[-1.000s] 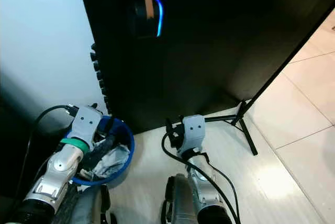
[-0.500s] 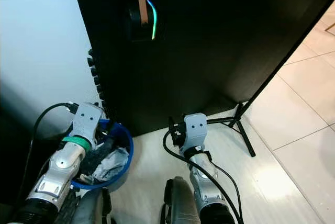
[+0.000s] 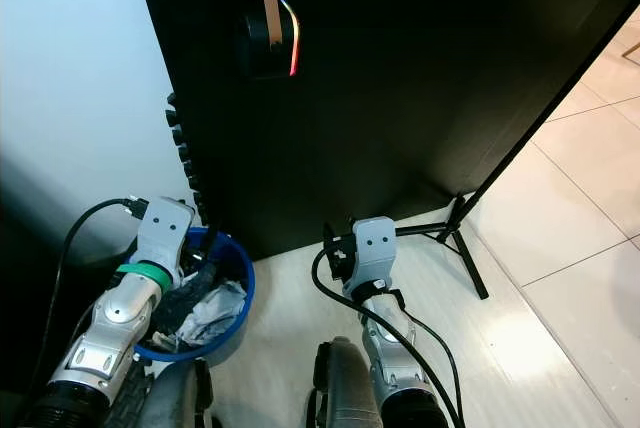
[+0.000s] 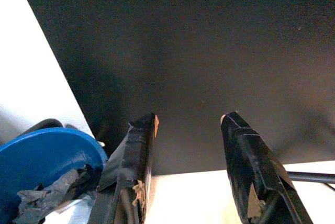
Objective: Clean up the room
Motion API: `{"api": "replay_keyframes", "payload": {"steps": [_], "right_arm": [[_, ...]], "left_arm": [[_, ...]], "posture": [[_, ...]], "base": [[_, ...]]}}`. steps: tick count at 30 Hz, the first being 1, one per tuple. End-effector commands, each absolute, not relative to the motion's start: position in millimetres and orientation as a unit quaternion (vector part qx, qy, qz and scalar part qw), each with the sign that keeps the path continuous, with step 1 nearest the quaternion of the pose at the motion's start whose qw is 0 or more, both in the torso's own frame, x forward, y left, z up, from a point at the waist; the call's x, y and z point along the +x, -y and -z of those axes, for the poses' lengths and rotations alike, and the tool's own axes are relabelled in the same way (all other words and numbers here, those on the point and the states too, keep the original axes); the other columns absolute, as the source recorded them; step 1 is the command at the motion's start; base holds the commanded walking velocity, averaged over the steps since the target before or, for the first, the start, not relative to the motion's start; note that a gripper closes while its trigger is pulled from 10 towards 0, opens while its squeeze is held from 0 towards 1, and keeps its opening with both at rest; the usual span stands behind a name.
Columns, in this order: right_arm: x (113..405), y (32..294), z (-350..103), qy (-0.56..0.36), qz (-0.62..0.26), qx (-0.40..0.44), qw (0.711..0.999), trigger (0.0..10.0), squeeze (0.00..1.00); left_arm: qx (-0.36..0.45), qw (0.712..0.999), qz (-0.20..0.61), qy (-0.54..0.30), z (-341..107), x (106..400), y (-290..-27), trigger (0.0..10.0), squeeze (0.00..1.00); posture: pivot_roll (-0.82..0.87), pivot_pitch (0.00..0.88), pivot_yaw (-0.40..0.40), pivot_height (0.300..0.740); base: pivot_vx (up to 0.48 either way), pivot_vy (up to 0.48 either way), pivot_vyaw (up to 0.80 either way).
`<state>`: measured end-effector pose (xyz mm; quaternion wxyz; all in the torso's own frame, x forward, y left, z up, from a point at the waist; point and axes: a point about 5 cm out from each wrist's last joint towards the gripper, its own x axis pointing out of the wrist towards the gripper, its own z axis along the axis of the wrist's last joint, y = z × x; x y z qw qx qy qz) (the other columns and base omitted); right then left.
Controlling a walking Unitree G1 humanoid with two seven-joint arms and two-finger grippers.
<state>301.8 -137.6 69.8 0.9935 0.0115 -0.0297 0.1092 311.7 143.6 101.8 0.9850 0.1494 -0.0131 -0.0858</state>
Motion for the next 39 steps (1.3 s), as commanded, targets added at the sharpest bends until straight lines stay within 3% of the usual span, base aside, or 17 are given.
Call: {"api": "replay_keyframes", "payload": {"steps": [1, 25, 39], "right_arm": [[296.9, 139.5, -61.0, 0.010, -0.106, 0.020, 0.994, 10.0, 0.00], [296.6, 139.8, -60.1, 0.008, -0.103, 0.023, 0.994, 10.0, 0.00], [296.4, 141.2, -57.9, 0.001, -0.094, 0.020, 0.995, 10.0, 0.00]], "left_arm": [[0.151, 0.985, 0.083, -0.005, -94.1, 308.1, -145.5, 10.0, 0.00], [0.153, 0.985, 0.083, -0.010, -93.9, 308.2, -145.8, 10.0, 0.00], [0.148, 0.986, 0.076, -0.025, -89.1, 308.3, -147.8, 10.0, 0.00]], "posture": [[0.01, 0.101, 0.025, 0.659], [0.01, 0.103, 0.030, 0.734], [0.01, 0.105, 0.032, 0.740]], "base": [[0.000, 0.000, 0.00], [0.000, 0.000, 0.00], [0.000, 0.000, 0.00]]}}
